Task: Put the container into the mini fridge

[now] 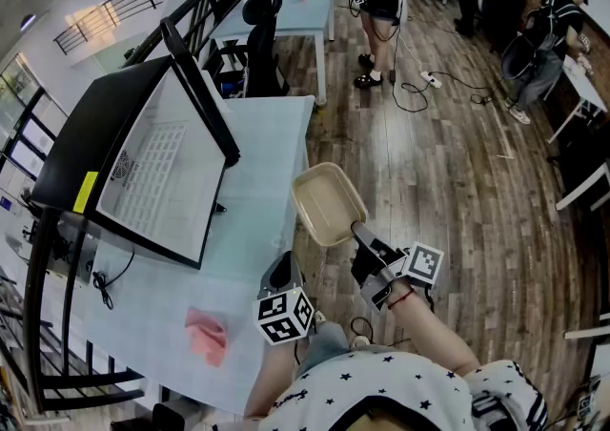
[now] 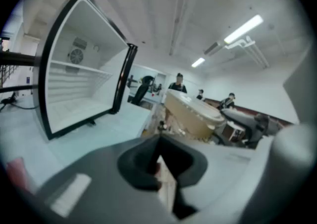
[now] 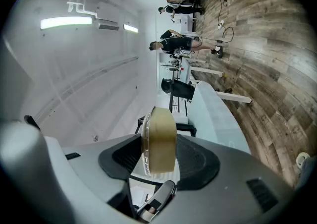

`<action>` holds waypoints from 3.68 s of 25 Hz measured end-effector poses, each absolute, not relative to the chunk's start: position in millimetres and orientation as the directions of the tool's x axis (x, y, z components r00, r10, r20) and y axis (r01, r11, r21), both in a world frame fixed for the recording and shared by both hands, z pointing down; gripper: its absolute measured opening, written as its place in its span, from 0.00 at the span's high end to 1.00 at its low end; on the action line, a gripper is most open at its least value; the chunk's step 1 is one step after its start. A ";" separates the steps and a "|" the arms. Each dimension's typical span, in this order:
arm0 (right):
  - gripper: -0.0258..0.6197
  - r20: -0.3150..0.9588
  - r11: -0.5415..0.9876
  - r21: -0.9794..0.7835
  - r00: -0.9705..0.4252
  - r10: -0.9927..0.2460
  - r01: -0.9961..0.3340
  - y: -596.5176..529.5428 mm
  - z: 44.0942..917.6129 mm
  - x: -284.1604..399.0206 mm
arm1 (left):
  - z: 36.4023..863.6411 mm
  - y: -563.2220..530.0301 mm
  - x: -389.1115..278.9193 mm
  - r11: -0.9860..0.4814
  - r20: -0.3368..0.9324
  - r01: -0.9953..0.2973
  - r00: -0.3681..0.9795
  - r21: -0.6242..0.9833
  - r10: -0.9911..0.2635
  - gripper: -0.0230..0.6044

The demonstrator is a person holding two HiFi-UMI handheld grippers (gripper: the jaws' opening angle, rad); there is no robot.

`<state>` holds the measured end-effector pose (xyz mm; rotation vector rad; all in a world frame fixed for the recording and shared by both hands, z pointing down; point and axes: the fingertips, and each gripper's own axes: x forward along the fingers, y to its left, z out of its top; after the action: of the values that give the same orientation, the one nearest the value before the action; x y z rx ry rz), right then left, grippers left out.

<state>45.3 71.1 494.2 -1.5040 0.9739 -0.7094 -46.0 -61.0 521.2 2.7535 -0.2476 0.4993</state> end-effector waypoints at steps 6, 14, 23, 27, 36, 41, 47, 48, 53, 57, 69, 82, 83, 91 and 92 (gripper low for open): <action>0.62 -0.123 0.021 -0.977 0.481 -0.868 -0.211 105.3 499.3 7.6 | 531.9 -21.0 -83.7 -0.929 0.356 -0.210 0.930 0.304 -0.094 0.95; 0.62 -0.147 0.051 -0.976 0.465 -0.873 -0.213 127.6 496.2 -21.7 | 529.1 3.6 -113.2 -0.929 0.354 -0.213 0.930 0.302 -0.098 0.95; 0.62 -0.146 0.059 -0.976 0.428 -0.892 -0.211 129.2 495.2 -36.9 | 524.5 11.5 -128.6 -0.929 0.352 -0.228 0.929 0.291 -0.118 0.95; 0.62 -0.150 0.067 -0.975 0.411 -0.899 -0.210 132.3 493.4 -42.2 | 522.6 15.8 -132.6 -0.929 0.347 -0.232 0.930 0.289 -0.124 0.95; 0.62 -0.161 0.079 -0.972 0.388 -0.908 -0.221 137.1 488.9 -49.6 | 520.2 25.3 -145.3 -0.927 0.344 -0.247 0.928 0.284 -0.142 0.95; 0.62 -0.153 0.078 -0.975 0.378 -0.913 -0.206 140.7 493.4 -54.1 | 523.5 28.6 -151.8 -0.919 0.348 -0.265 0.925 0.292 -0.156 0.95; 0.62 -0.144 0.077 -0.980 0.384 -0.912 -0.183 140.3 499.3 -49.6 | 528.2 27.1 -155.2 -0.912 0.359 -0.284 0.918 0.296 -0.169 0.95; 0.62 -0.144 0.078 -0.980 0.383 -0.912 -0.184 139.2 500.0 -48.6 | 529.6 25.6 -156.0 -0.910 0.361 -0.289 0.916 0.297 -0.173 0.95; 0.62 -0.145 0.079 -0.980 0.378 -0.914 -0.184 134.5 505.1 -42.2 | 536.1 18.6 -152.6 -0.902 0.367 -0.306 0.912 0.305 -0.185 0.95; 0.62 -0.138 0.072 -0.980 0.377 -0.916 -0.183 129.4 511.6 -31.6 | 546.2 12.6 -142.1 -0.900 0.376 -0.310 0.908 0.307 -0.185 0.95; 0.62 -0.135 0.065 -0.980 0.385 -0.913 -0.187 98.0 499.7 58.5 | 547.5 -21.5 -50.1 -0.899 0.395 -0.308 0.903 0.313 -0.172 0.95; 0.62 -0.126 0.060 -0.981 0.361 -0.924 -0.187 41.8 481.3 134.3 | 525.8 -75.7 31.7 -0.900 0.387 -0.312 0.904 0.304 -0.183 0.95; 0.62 -0.127 0.062 -0.980 0.357 -0.925 -0.187 36.6 479.2 138.9 | 523.9 -80.2 37.0 -0.900 0.384 -0.312 0.905 0.304 -0.184 0.95; 0.62 -0.134 0.075 -0.978 0.307 -0.942 -0.197 -17.1 471.4 174.3 | 522.8 -128.4 70.5 -0.887 0.379 -0.343 0.900 0.309 -0.216 0.95; 0.62 -0.136 0.078 -0.977 0.301 -0.944 -0.197 -24.1 470.5 178.1 | 522.9 -134.1 74.0 -0.886 0.381 -0.347 0.898 0.307 -0.219 0.95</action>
<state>178.1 -24.1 470.5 -1.3924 1.1468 -0.8011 74.0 -134.1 522.9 2.6913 -0.4169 0.4796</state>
